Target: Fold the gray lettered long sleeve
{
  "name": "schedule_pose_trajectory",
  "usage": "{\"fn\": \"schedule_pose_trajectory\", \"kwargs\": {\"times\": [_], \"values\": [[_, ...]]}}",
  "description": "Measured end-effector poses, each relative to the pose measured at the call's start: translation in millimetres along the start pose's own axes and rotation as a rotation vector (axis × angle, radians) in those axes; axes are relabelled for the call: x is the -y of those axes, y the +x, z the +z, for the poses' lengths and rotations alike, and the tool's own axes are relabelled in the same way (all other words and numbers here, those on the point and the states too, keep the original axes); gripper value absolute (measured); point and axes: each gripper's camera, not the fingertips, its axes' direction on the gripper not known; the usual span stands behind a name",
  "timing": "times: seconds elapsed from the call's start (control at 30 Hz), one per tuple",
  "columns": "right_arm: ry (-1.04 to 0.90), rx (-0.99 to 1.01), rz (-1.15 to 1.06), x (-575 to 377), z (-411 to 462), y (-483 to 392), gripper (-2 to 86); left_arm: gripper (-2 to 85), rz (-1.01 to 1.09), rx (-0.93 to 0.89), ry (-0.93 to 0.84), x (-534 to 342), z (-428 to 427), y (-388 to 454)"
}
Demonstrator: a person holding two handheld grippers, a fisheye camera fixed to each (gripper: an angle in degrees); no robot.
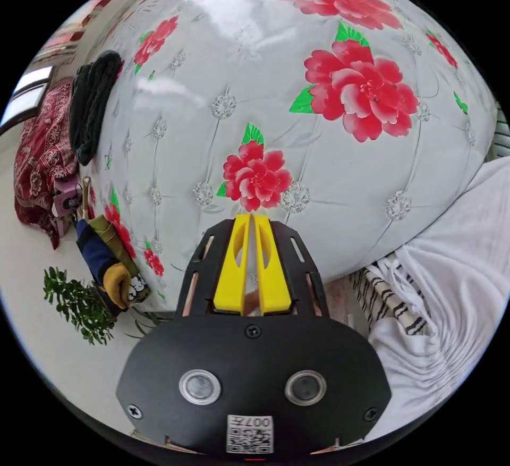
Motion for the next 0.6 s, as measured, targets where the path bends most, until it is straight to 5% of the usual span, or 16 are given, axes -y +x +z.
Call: {"fn": "schedule_pose_trajectory", "kwargs": {"times": [0.13,0.3,0.47,0.6], "values": [[0.014,-0.247,0.149,50.7,-16.7,151.5,9.6,-0.9,-0.119,0.039,-0.105,25.8,10.2,14.0],[-0.21,-0.341,0.222,82.0,29.9,251.1,6.2,-1.0,-0.262,0.081,-0.149,38.9,20.1,25.1],[-0.283,-0.041,0.146,84.8,37.2,233.7,1.6,-1.0,-0.4,0.047,-0.212,50.8,30.6,16.2],[-0.087,0.254,-0.059,65.0,-28.8,126.7,0.3,-1.0,-0.486,-0.024,-0.181,40.2,33.8,1.7]]}}
